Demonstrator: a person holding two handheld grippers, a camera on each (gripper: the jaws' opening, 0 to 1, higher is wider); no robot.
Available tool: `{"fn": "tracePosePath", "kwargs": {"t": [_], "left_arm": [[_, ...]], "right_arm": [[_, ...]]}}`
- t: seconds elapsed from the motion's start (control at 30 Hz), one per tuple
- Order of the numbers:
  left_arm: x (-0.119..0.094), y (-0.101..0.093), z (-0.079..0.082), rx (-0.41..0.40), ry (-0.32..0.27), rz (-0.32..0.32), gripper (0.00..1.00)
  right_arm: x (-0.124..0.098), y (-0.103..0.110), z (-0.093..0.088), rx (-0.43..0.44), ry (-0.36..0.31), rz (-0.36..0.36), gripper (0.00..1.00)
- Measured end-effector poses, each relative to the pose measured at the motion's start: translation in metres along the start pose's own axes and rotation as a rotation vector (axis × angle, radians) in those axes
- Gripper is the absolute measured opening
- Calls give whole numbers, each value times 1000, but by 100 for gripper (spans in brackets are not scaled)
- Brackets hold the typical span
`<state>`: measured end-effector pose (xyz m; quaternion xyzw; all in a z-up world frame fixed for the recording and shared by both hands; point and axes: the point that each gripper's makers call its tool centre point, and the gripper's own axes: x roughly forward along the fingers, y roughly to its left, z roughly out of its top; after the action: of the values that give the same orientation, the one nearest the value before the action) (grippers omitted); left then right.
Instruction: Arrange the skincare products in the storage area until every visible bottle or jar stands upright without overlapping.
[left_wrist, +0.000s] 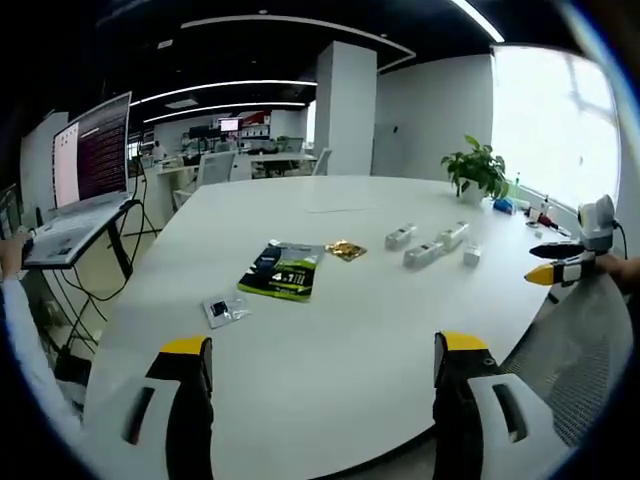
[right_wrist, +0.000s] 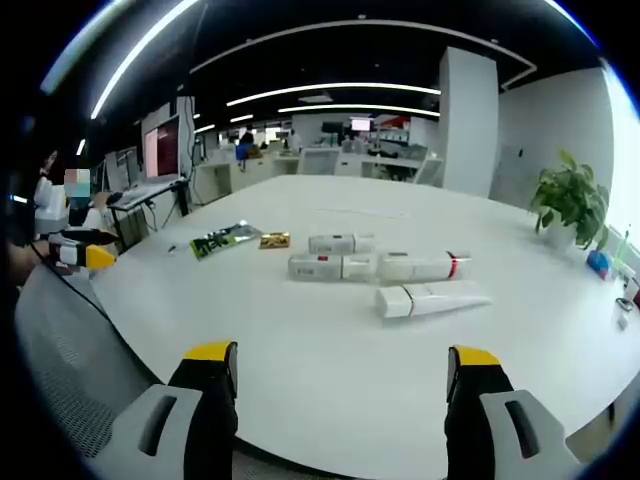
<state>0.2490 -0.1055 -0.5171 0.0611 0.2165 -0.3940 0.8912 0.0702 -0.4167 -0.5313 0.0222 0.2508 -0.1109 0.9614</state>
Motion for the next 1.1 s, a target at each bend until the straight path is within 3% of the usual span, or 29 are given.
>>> {"fn": "tracePosePath", "kwargs": {"t": [1.1], "left_arm": [[-1,1,1,10,-6,8,83]], "right_arm": [[3,-1,-4,-1,14,4,90]]}}
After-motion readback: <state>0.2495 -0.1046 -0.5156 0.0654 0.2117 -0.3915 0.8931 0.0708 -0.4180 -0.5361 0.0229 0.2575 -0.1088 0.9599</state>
